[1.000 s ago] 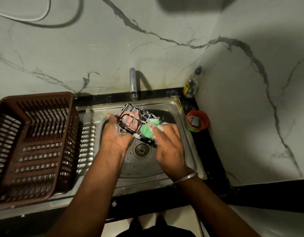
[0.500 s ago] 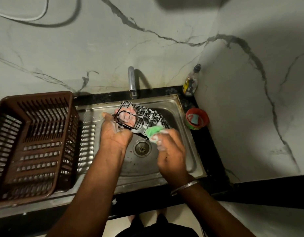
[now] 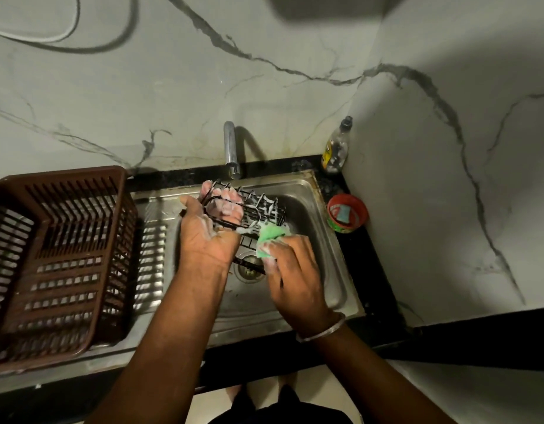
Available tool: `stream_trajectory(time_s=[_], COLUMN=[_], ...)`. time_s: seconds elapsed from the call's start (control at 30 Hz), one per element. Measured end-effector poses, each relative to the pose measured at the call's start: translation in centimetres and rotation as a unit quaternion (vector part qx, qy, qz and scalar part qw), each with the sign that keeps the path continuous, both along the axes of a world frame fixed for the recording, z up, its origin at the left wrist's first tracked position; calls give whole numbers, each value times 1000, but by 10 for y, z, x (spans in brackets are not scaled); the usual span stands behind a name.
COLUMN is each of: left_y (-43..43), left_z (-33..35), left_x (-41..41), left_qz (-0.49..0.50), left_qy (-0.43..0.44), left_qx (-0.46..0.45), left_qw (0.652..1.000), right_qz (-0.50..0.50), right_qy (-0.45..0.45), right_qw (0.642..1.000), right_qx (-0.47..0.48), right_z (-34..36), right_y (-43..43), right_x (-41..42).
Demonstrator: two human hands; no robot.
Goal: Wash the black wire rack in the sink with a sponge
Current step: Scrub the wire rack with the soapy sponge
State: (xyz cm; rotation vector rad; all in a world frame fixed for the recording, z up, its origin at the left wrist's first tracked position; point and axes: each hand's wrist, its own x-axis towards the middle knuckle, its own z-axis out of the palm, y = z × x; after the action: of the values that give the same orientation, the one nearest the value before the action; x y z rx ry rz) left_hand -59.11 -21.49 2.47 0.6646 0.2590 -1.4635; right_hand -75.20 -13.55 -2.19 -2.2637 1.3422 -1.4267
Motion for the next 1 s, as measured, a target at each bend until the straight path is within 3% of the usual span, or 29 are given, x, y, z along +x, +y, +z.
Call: stream_trajectory(time_s=[0.47, 0.6, 0.77, 0.83, 1.0], left_y=[8, 15, 23, 21, 26], left_z=[14, 17, 10, 14, 21], left_x=[-2, -2, -2, 2, -3], left_qz=[78, 58, 63, 38, 69], left_qy=[35, -17, -61, -95, -33], left_qx=[48, 60, 95, 64, 81], left_qw=[995, 996, 992, 993, 994], right_qz=[-28, -55, -36, -35, -56], right_qy=[-119, -146, -117, -123, -67], right_qw=[991, 983, 988, 988, 992], right_qx=[61, 95, 92, 89, 96], right_z=[0, 4, -6, -5, -19], right_y=[-10, -16, -12, -16, -24], right_x=[4, 7, 0, 3, 2])
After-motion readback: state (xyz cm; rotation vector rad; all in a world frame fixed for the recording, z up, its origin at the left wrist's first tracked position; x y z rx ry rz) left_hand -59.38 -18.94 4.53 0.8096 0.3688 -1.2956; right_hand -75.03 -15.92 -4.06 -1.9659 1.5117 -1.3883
